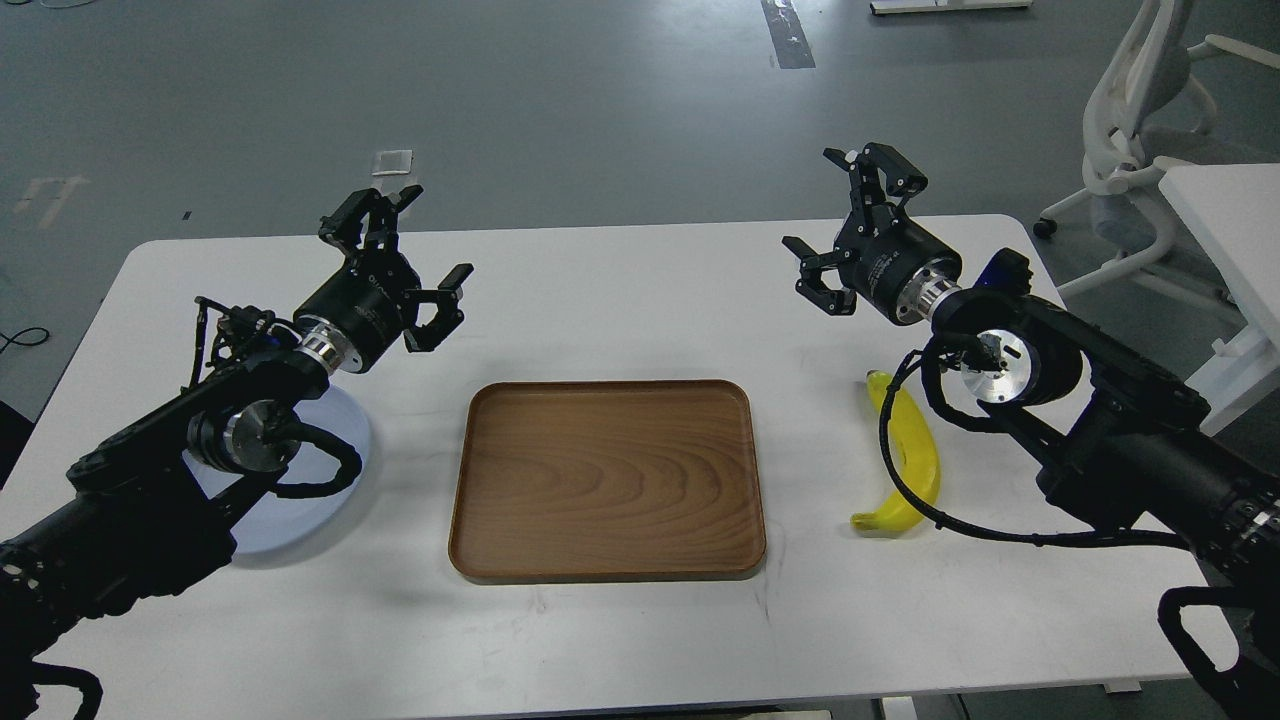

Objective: Place banana on plate with both arms
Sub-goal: 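Move the left gripper outward above the light blue plate's rim, then lower the left gripper to the plate's outer rim and grip it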

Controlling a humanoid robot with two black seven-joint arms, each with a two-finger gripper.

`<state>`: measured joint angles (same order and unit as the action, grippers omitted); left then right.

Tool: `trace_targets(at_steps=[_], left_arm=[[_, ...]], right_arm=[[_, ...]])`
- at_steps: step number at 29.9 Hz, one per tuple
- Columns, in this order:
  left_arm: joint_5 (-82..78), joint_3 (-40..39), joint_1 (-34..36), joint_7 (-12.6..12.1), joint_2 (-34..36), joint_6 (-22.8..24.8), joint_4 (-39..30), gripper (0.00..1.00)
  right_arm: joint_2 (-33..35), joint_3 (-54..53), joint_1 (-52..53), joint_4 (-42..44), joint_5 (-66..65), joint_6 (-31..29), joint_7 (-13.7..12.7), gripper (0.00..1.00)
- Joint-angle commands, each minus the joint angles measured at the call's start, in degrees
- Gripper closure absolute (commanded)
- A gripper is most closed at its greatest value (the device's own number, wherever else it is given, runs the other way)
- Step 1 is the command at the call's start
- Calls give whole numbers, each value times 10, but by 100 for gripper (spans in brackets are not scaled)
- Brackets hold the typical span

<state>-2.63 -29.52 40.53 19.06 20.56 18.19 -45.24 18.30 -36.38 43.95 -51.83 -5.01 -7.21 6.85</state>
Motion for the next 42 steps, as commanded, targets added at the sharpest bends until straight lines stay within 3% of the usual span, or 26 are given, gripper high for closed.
trace_targets(at_steps=[1, 19, 26, 29, 33, 39, 42], left_arm=[[0, 0, 2, 0, 4, 2, 1, 2], [-8, 1, 37, -8, 18, -9, 23, 2], [-5, 1, 62, -27, 16, 17, 88, 2], [-6, 2, 68, -30, 17, 54, 99, 2], [-9, 10, 72, -32, 19, 54, 100, 2], [-40, 12, 75, -20, 18, 35, 102, 2], [-175, 14, 99, 28, 26, -39, 99, 2]], right_arm=[[3, 0, 0, 0, 0, 0, 0, 1], [2, 1, 25, 6, -1, -1, 0, 1], [-1, 11, 51, 25, 0, -1, -18, 1], [-2, 17, 65, 38, 0, -1, -20, 1], [0, 18, 70, 39, 0, -3, -20, 1], [3, 26, 69, 38, 0, -5, -18, 1], [3, 32, 66, 37, 0, -5, -15, 1]])
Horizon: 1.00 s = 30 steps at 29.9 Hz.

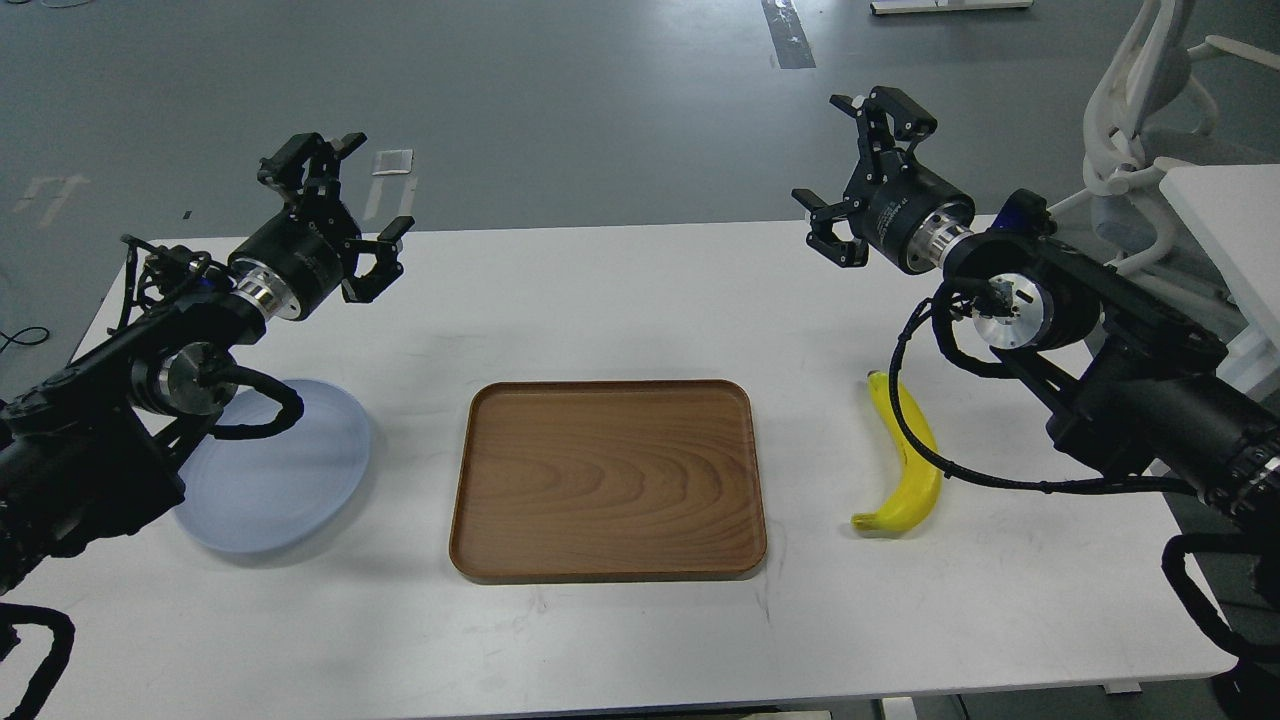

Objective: Place banana on plate with both arms
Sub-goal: 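Lower the left gripper to the plate's outer rim and grip it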

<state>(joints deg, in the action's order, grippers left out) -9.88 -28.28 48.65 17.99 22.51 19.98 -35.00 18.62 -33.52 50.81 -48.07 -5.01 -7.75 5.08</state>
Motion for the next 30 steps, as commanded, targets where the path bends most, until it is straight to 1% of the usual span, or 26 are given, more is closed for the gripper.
trace_targets(at_steps=[1, 2, 3, 6, 8, 10, 11, 12, 13, 14, 16, 17, 18, 21, 25, 29, 30], left_arm=[[-184, 3, 23, 74, 13, -99, -7, 2], [-223, 3, 23, 90, 17, -120, -8, 2], [-293, 3, 23, 100, 28, -157, -13, 2], [-401, 7, 20, 100, 54, -203, -23, 2], [-457, 31, 18, 100, 80, -208, -24, 2], [-498, 95, 18, 100, 114, -209, -25, 2], [-508, 123, 19, 100, 125, -211, -25, 2], [-519, 167, 20, 100, 147, -219, -25, 2], [-525, 202, 20, 100, 165, -236, -26, 2], [-526, 215, 18, 100, 173, -245, -26, 2], [-529, 267, 14, 100, 199, -273, -32, 2], [-529, 267, 14, 100, 199, -273, -32, 2], [-528, 293, 12, 100, 213, -281, -35, 2], [-520, 342, -4, 100, 245, -283, -52, 2], [-519, 346, -34, 100, 268, -291, -73, 2], [-530, 349, -86, 100, 291, -353, -114, 2], [-530, 349, -94, 100, 293, -359, -122, 2]], right_arm=[[0, 4, -5, -1, -1, 0, 4, 1], [0, 4, -5, -1, 0, 0, 4, 1], [1, 4, -6, -1, -1, 0, 4, 1], [2, 4, -10, -1, -1, -1, 5, 1], [2, 4, -16, -2, -1, -3, 5, 1], [3, 4, -21, -3, -1, -3, 5, 1], [3, 4, -24, -3, -1, -3, 6, 1], [7, 4, -27, -3, -1, -3, 6, 1], [14, 4, -28, -4, -1, -3, 6, 1], [17, 4, -28, -4, -1, -3, 6, 1], [19, 4, -28, -5, -1, -3, 6, 1], [19, 4, -28, -5, -1, -3, 6, 1], [21, 4, -28, -5, -1, -3, 6, 1], [24, 5, -28, -4, -1, -3, 6, 1], [28, 5, -30, -4, -1, -3, 6, 1], [29, 4, -32, -4, -2, -3, 6, 1], [29, 5, -32, -4, -2, -3, 7, 1]])
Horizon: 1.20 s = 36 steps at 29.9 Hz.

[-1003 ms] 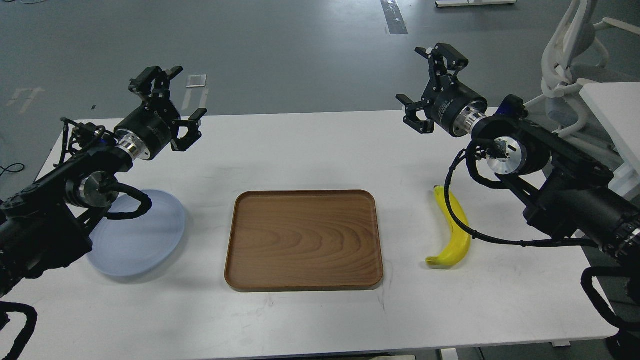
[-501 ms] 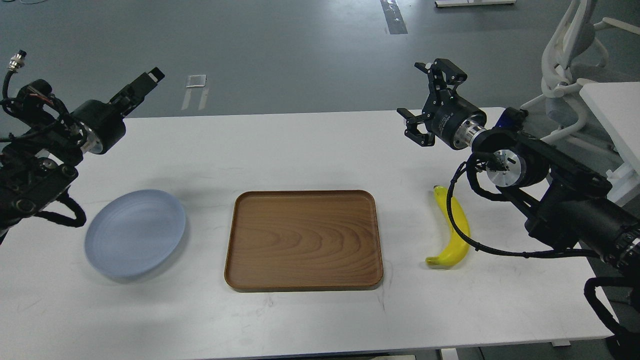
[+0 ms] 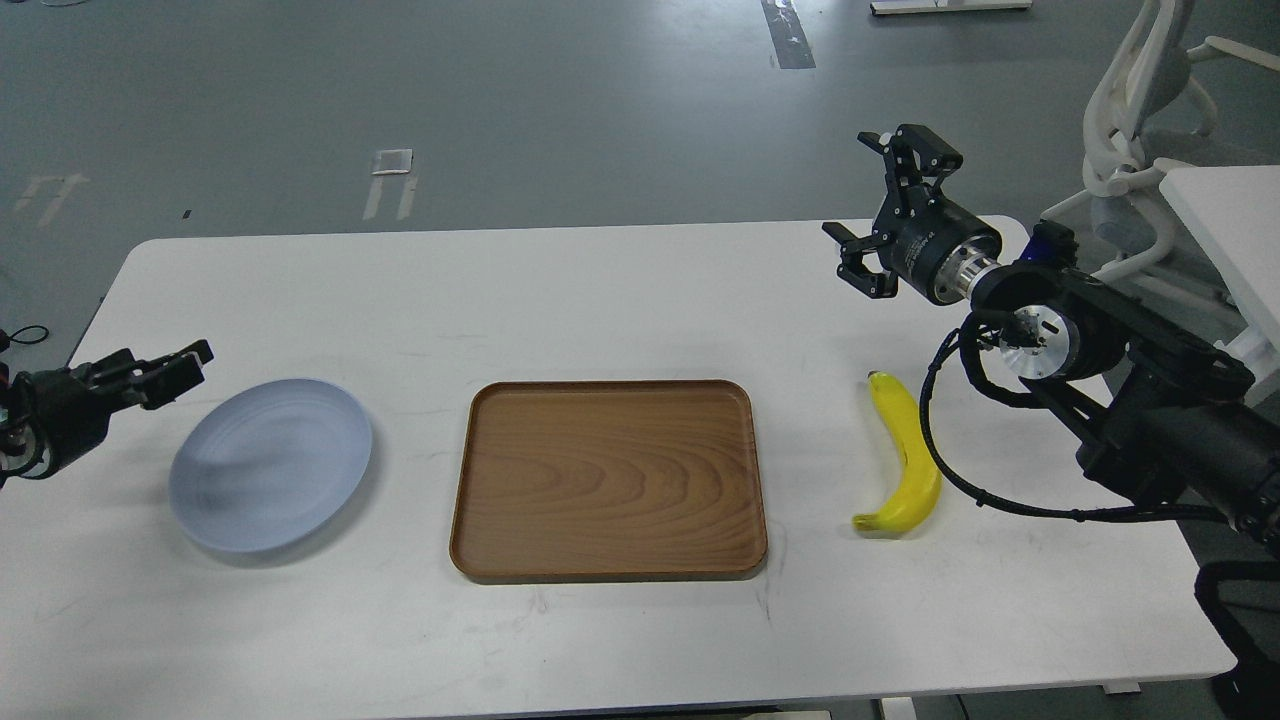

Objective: Place banana on plate with both arms
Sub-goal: 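Lower the left gripper to the plate's outer rim and grip it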

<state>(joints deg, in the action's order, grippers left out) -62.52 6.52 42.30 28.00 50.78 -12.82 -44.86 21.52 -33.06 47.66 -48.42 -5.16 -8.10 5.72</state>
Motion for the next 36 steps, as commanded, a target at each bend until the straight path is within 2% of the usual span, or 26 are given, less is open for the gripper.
trace_targets(at_steps=[1, 9, 19, 21, 25, 26, 29, 33, 36], left_arm=[[-4, 1, -36, 0, 11, -34, -30, 2], [-5, 1, -80, 0, 11, -38, -43, 2], [-6, 1, -85, 0, 10, -38, -46, 5], [-6, 1, -85, 0, 10, -38, -46, 9], [-6, 1, -91, 0, 11, -38, -45, 34], [-6, 1, -91, 0, 11, -38, -45, 34], [-5, 1, -88, 0, 11, -37, -45, 47], [-5, 2, -88, 0, 12, -37, -44, 47], [-6, 2, -90, 0, 11, -36, -44, 61]], right_arm=[[1, 0, 0, 0, 0, 0, 1, 1], [1, -1, -1, 0, 1, 2, 1, 1], [1, -1, -1, 0, 0, 4, 1, 1], [1, -2, -1, 0, 1, 4, 1, 1], [1, -2, -1, 0, 1, 5, 1, 1], [1, -2, -1, 0, 1, 5, 1, 1], [0, -3, -1, 0, 1, 6, 1, 1], [0, -3, 0, 0, 1, 6, 1, 1], [0, -3, 0, 1, 0, 7, 1, 1]])
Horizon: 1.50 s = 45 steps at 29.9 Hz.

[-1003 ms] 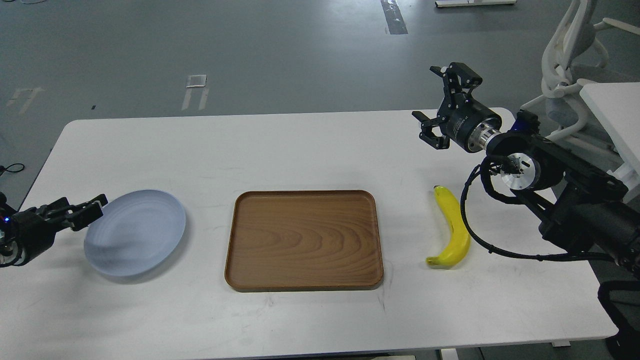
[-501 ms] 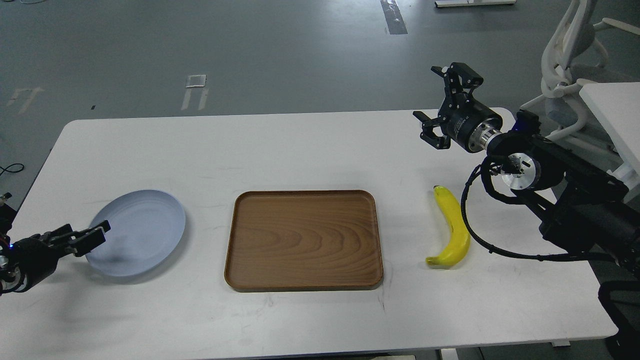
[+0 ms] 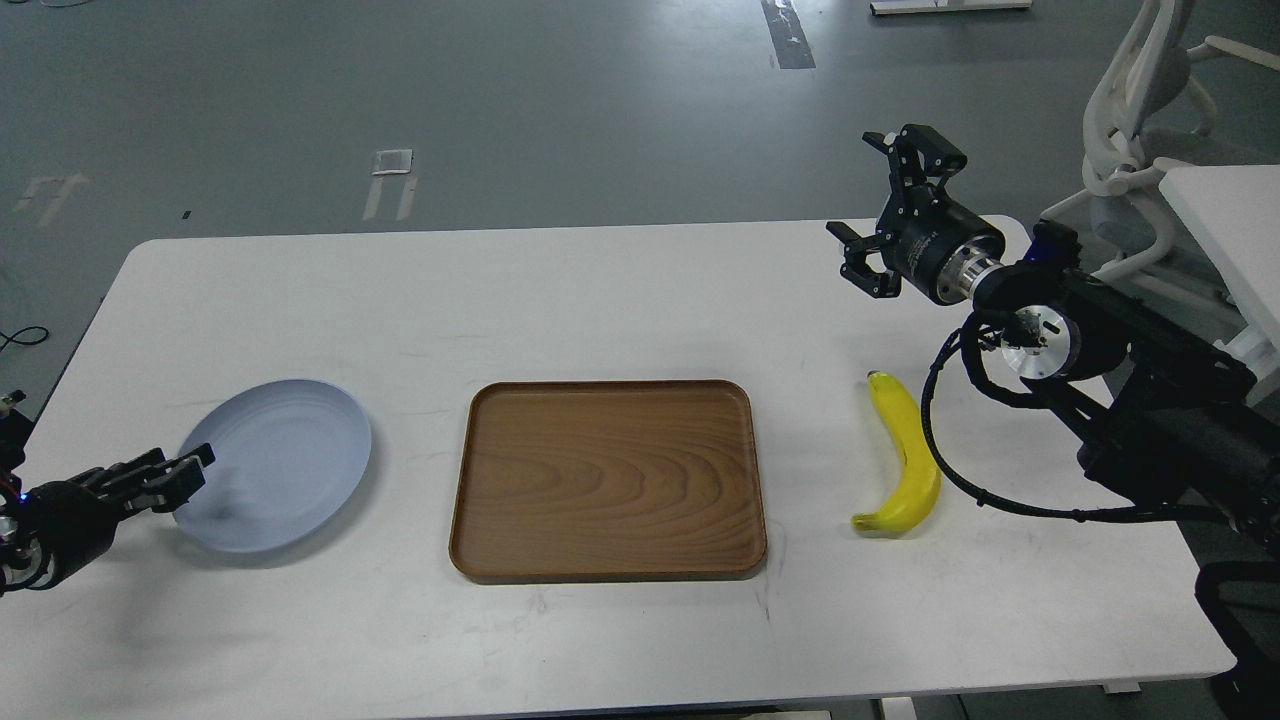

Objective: Place banana on plate with both arms
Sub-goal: 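Lower the left gripper to the plate's outer rim and grip it, then lift the plate with the left gripper and set it on the tray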

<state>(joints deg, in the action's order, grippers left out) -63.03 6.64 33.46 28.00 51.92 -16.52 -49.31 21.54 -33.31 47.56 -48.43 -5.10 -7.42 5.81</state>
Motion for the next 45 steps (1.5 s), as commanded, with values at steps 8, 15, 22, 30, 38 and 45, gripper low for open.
trace_targets(at_steps=[8, 15, 22, 30, 38, 45], left_arm=[[-1, 8, -1, 0, -1, 1, 1, 83], [-2, 8, -1, 0, -1, 2, 3, 100], [0, 7, 6, 0, 2, 4, 5, 100], [0, 4, 57, 0, 7, 4, -30, 100], [-94, 5, 157, 0, -9, 4, -172, 100], [-129, 8, 188, 0, -123, 58, -159, 100]], right_arm=[[1, 0, 1, 1, 0, 1, 0, 1], [1, -1, 1, 1, 0, 1, 1, 1], [1, -1, 1, 1, 0, 2, 2, 1], [5, -5, 5, 0, 0, 2, 3, 1], [22, -7, 29, -1, 1, 2, 2, 1], [33, -8, 35, -2, 4, 2, 1, 1]])
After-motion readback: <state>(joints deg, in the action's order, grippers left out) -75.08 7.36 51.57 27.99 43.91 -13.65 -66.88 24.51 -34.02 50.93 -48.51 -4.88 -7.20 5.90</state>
